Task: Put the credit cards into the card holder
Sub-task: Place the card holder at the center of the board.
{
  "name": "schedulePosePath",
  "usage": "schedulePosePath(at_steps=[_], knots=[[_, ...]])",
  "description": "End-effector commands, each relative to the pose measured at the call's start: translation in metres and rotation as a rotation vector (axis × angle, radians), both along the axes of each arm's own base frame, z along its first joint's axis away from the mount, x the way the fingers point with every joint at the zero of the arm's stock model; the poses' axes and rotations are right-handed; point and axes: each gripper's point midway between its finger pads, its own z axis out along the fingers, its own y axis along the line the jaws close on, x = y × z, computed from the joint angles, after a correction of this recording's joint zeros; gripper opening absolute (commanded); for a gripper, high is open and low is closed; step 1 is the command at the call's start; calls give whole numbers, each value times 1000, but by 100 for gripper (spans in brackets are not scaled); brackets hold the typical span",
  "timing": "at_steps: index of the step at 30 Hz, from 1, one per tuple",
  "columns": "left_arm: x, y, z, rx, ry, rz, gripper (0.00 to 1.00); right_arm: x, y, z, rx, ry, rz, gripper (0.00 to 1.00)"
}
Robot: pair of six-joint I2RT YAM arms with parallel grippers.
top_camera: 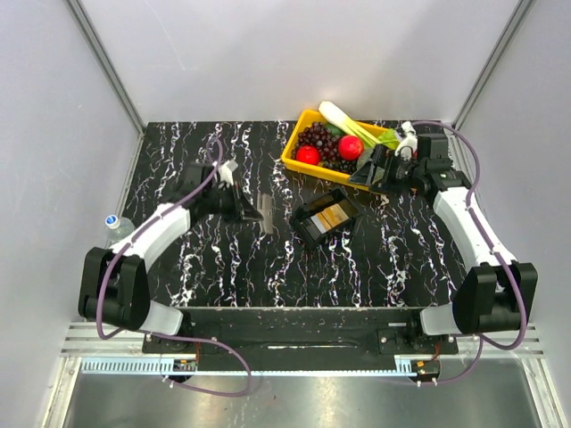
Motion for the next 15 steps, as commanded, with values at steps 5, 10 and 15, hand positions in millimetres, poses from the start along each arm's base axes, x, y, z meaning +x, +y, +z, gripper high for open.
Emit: schedulePosePath(at_steps=[5,10,15], knots=[[-43,-15,-47,-187,85,77,7,-33,79,-15,5,63,247,99],[-56,-7,-80,-106,160,112,32,-33,90,-64,-164,136,186,97],[-65,13,-106,43,197,143,45,-23,63,-105,-363,145,107,99]])
